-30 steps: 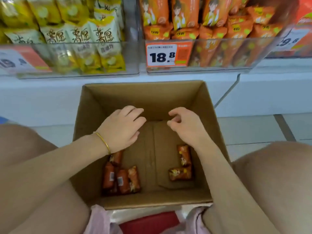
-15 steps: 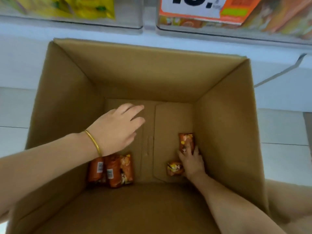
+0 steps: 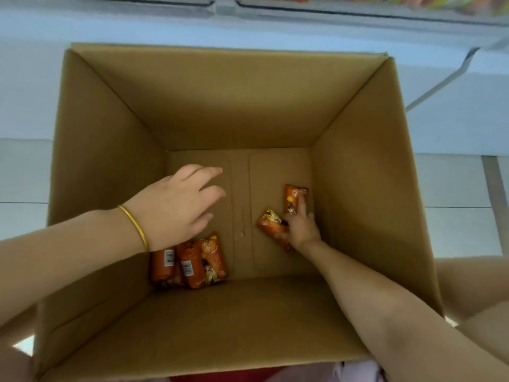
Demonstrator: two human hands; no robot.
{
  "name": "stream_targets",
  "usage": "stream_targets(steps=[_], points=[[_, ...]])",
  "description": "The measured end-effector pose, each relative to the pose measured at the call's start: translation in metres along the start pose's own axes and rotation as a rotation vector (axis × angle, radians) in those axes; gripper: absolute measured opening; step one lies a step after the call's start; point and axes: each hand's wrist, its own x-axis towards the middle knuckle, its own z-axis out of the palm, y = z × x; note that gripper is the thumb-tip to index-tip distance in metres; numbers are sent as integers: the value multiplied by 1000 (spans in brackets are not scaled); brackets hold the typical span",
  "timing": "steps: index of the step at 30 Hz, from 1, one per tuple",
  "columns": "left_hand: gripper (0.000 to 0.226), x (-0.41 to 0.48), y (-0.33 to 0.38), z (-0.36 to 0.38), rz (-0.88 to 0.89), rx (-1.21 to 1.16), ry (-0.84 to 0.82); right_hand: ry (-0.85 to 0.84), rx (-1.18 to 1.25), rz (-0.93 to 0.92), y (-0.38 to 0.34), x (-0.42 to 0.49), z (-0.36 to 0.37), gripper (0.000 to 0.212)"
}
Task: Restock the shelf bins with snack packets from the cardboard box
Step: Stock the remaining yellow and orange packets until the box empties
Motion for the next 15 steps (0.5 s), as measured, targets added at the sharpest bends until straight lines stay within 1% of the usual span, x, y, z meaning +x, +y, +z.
stream_targets(steps=[4,6,7,9,11,12,14,15], points=[[40,-9,3,-8,-42,-21,-11,29,51,28,-2,1,-5,38],[42,-10,5,-11,-96,-68,-32,49,148,57,-5,1,-7,38],[42,-10,6,-11,-134,-98,-68,68,220,67,-8,0,-9,38],[43,-5,9,-12,-241,-184,-193,122,393,71,-21,-4,-17,38],[44,4,13,-12,-413,-430,-233,159,563,37,-39,-15,-33,35],[46,9,14,-14,-532,-616,-220,171,614,-8,-50,-24,-45,34],[52,16,19,-27,-777,-1077,-172,209,626,-147,-70,-46,-72,33],[54,18,23,-37,-852,-1294,-170,229,610,-222,-80,-60,-88,34]])
